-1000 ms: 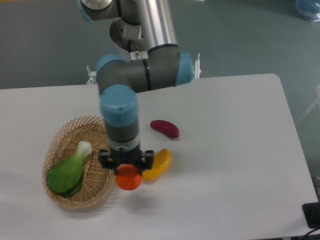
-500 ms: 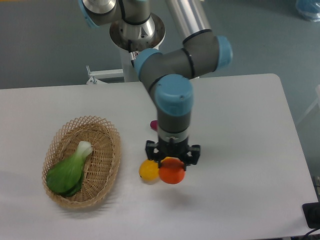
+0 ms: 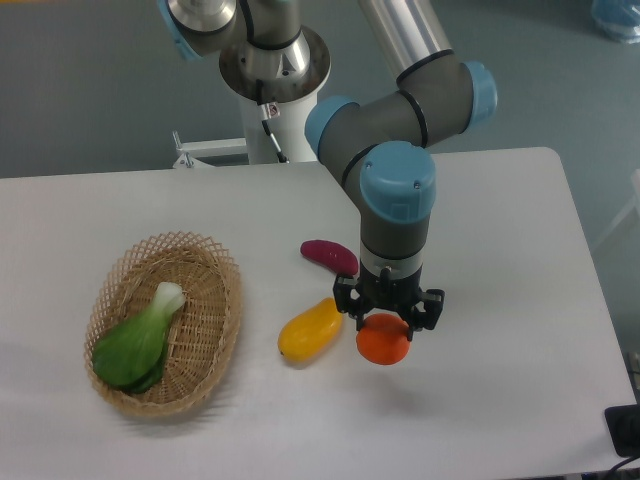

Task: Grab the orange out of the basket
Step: 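Lift the orange out of the basket and carry it beside the mango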

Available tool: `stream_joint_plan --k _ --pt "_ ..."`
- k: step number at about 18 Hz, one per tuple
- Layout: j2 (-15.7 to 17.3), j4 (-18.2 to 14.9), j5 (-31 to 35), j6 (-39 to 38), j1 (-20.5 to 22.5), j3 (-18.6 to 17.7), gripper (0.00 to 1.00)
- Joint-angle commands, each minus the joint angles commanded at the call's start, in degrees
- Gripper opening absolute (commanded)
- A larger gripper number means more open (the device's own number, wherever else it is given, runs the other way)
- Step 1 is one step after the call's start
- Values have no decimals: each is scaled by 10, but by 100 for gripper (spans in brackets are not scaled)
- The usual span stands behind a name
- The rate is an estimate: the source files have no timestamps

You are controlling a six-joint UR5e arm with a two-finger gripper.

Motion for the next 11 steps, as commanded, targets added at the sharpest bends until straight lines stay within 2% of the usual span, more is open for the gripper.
stream_joint_plan --k 3,11 --pt "2 -1 0 27 8 3 74" --pt "2 -1 14 31 7 1 76"
